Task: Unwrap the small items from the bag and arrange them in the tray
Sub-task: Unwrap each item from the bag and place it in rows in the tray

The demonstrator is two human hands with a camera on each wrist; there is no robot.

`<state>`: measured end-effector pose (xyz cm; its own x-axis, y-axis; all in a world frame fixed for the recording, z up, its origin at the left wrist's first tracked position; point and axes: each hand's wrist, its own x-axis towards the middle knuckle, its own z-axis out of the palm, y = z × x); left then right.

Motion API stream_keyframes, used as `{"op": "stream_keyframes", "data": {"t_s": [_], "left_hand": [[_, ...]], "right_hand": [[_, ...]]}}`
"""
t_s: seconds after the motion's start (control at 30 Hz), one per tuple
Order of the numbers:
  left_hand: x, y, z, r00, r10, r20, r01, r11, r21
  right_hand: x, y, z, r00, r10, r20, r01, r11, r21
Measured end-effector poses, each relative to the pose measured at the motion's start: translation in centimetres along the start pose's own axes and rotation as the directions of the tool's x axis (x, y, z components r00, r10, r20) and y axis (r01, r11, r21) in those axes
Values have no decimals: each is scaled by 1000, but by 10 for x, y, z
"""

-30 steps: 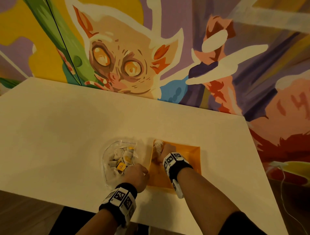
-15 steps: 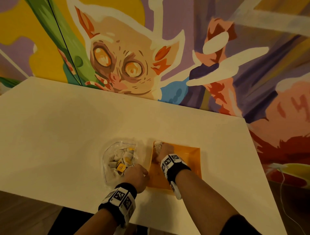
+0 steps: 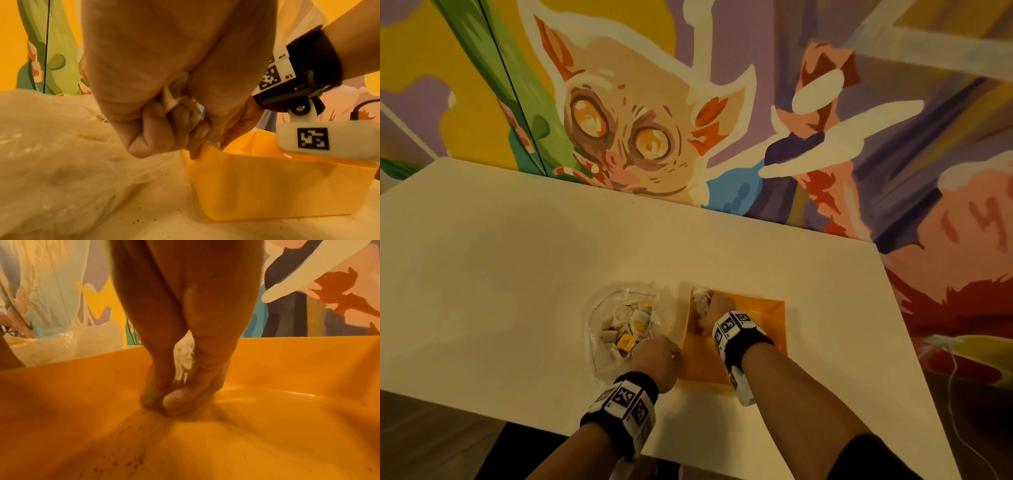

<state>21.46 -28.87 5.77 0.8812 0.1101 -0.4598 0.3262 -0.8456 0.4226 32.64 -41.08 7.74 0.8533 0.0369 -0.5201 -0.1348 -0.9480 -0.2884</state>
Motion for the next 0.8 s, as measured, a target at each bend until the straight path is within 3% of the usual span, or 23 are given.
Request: {"op": "stream_keyframes", "data": {"t_s": [0.4, 0.53, 0.6, 0.67, 0.73, 0.8], "left_hand": [[-13, 7, -8, 999, -2, -52, 0, 999, -32], [-25, 10, -20, 991, -11, -134, -25, 965, -261], [-33, 9, -30, 991, -55, -121, -17, 850, -526], [-43, 9, -43, 993, -116, 6, 70, 558, -827], [-54, 6, -55, 988, -115, 103, 133, 294, -947], [-62, 4, -64, 987, -94, 130, 144, 165, -976]], "right_hand": [[-5, 12, -3, 994, -103, -26, 103, 994, 21], [-24, 16, -13, 990, -64, -126, 84, 984, 160], [-46, 16, -18, 974, -112, -199, 174, 928, 330], [-75, 11, -19, 937, -232, -259, 330, 831, 448], [-106, 3, -15, 884, -396, -250, 466, 693, 550], [-132, -2, -9, 824, -530, -202, 533, 602, 595]]}}
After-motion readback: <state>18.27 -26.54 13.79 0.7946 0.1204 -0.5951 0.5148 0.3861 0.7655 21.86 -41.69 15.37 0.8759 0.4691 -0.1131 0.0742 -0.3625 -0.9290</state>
